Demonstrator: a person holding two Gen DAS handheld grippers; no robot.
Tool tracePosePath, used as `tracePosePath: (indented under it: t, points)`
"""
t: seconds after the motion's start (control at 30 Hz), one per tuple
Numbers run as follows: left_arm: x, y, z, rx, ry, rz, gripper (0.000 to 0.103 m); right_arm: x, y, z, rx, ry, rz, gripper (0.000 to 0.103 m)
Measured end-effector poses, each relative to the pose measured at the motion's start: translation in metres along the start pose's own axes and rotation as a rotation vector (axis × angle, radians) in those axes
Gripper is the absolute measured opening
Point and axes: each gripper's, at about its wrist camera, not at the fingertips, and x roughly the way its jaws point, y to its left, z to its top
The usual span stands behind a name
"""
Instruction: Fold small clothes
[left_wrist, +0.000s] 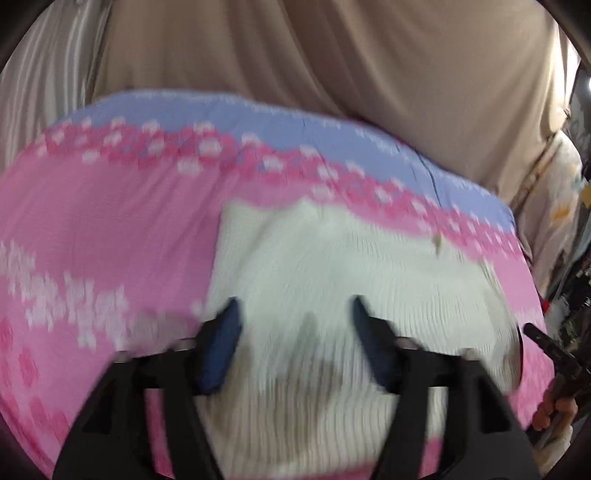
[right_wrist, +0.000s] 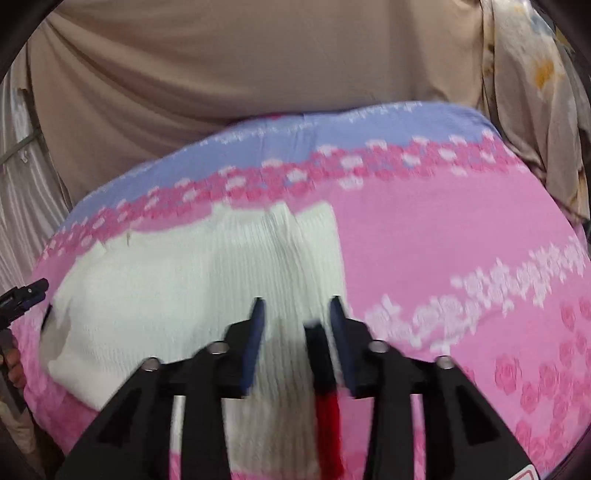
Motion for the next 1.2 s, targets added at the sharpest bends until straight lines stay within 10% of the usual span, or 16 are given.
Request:
tracePosePath:
  t: [0.17, 0.3, 0.33, 0.37, 0.47, 0.73, 0.8, 0.87, 1.07, 1.13, 1.17, 1.2]
  points:
    - [0.063, 0.014, 0.047, -0.091, 0.055, 0.023, 0.085, 0.061, 0.005, 0.048, 0.035, 0.012, 0.024, 0.062]
    - [0.096, 0.024, 0.048, -0.142, 0.110, 0.007, 0.071, 0.111, -0.001, 0.045, 0.084, 0.130, 0.010, 0.052]
    - [0.095, 0.019, 0.047, -0.098, 0.092, 0.027, 0.059, 0.109, -0.002, 0.042, 0.084, 0.122, -0.002, 0.026]
    - [0.096, 0.015, 0.048, -0.053, 0.090, 0.054, 0.024, 0.103, -0.002, 0.044, 0.085, 0.105, 0.024, 0.008]
    - [0.087, 0.022, 0.057, -0.073, 0.053, -0.039, 0.003, 0.070, -0.006, 0.060, 0.148, -0.002, 0.140, 0.007]
    - [0.074, 0.031, 0.063, -0.161, 0.040, -0.149, 0.006, 0.088, -0.004, 0.056, 0.102, 0.037, 0.093, 0.009]
    - [0.073, 0.017, 0.065, -0.108, 0.048, -0.139, 0.047, 0.094, -0.002, 0.051, 0.098, 0.055, 0.094, 0.012]
    - [0.077, 0.005, 0.066, -0.056, 0.045, -0.090, 0.065, 0.096, 0.001, 0.048, 0.095, 0.060, 0.099, 0.015]
    - [0.114, -0.002, 0.060, -0.020, 0.165, -0.104, 0.064, 0.101, 0.001, 0.042, 0.100, 0.076, 0.075, 0.045]
    - [0.123, -0.002, 0.056, -0.018, 0.182, -0.119, 0.035, 0.106, 0.002, 0.040, 0.096, 0.099, 0.064, 0.039]
    - [0.125, -0.001, 0.055, -0.027, 0.192, -0.147, 0.007, 0.108, 0.005, 0.040, 0.085, 0.109, 0.074, 0.018]
    - [0.122, 0.002, 0.055, -0.056, 0.182, -0.186, 0.007, 0.104, 0.008, 0.042, 0.084, 0.103, 0.091, 0.008]
